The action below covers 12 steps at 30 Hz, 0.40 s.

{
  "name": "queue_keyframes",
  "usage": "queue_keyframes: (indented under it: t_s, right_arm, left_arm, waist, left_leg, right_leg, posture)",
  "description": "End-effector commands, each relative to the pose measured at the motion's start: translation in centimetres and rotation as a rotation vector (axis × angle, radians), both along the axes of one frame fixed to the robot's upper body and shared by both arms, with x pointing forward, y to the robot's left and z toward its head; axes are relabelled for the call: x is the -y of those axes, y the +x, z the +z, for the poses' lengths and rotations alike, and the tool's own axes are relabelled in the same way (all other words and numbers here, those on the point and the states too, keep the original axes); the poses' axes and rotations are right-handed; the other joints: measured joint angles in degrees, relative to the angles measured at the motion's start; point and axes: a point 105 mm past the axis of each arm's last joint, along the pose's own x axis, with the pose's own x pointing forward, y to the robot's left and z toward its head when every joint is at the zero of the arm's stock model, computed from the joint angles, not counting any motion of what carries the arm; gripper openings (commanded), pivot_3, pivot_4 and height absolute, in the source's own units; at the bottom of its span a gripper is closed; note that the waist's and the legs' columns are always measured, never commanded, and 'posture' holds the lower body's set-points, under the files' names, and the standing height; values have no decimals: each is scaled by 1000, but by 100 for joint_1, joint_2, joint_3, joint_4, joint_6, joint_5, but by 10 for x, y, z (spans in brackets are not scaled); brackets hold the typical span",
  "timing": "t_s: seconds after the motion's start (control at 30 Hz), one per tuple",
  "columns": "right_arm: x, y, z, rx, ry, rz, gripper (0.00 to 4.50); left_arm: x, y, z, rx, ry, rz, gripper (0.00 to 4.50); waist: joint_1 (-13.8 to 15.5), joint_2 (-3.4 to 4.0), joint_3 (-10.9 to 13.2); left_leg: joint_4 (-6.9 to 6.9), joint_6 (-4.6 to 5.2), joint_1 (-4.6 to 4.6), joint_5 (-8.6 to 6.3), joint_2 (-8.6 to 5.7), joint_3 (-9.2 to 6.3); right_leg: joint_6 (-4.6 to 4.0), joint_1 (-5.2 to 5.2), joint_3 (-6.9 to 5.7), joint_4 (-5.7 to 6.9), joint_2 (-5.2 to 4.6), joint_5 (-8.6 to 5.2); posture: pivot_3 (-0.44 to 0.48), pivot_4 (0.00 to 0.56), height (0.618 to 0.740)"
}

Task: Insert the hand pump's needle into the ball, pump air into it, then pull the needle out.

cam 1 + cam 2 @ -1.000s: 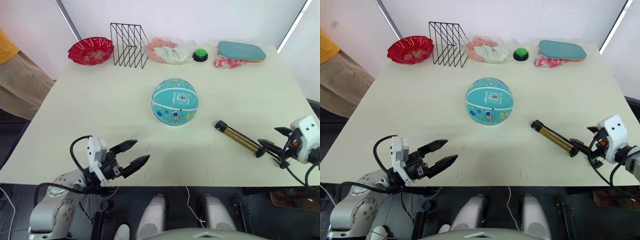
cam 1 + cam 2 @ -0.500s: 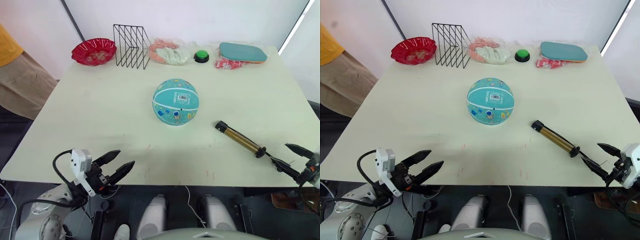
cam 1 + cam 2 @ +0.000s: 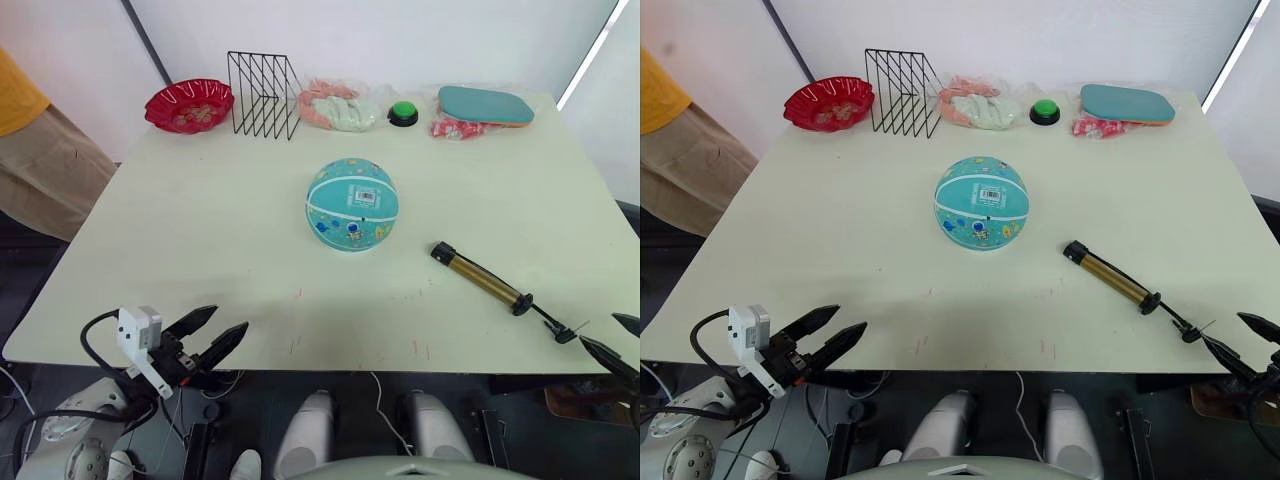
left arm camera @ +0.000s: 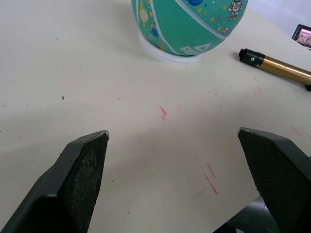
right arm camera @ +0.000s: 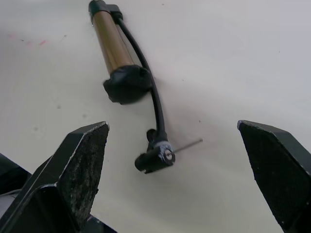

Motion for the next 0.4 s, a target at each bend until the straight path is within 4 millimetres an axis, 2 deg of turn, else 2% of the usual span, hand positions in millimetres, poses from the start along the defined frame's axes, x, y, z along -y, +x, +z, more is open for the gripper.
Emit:
queue_keyframes:
  t_s: [0.03, 0.2, 0.4]
  right_arm:
    - [10, -4, 12, 49, -20, -28, 4450]
    - [17, -8, 13, 63, -12, -73, 4450]
    - [14, -12, 12, 68, -11, -76, 4450]
  left_arm:
    - [-11, 3, 8, 33, 9, 49, 4500]
    - [-12, 10, 9, 31, 3, 61, 4500]
    - [-14, 15, 10, 28, 12, 72, 4500]
  waist:
    - [0, 1, -1]
    - [0, 6, -4]
    - [0, 6, -4]
  left_leg:
    - [0, 0, 0, 0, 0, 1]
    - [0, 0, 8, 0, 0, 12]
    - [-9, 0, 31, 0, 1, 40]
  right_leg:
    - [0, 0, 1, 0, 0, 0]
    - [2, 1, 10, 1, 0, -1]
    - [4, 7, 43, 3, 0, -2]
  posture:
    - [0, 150, 740]
    - [0, 150, 740]
    - [0, 150, 740]
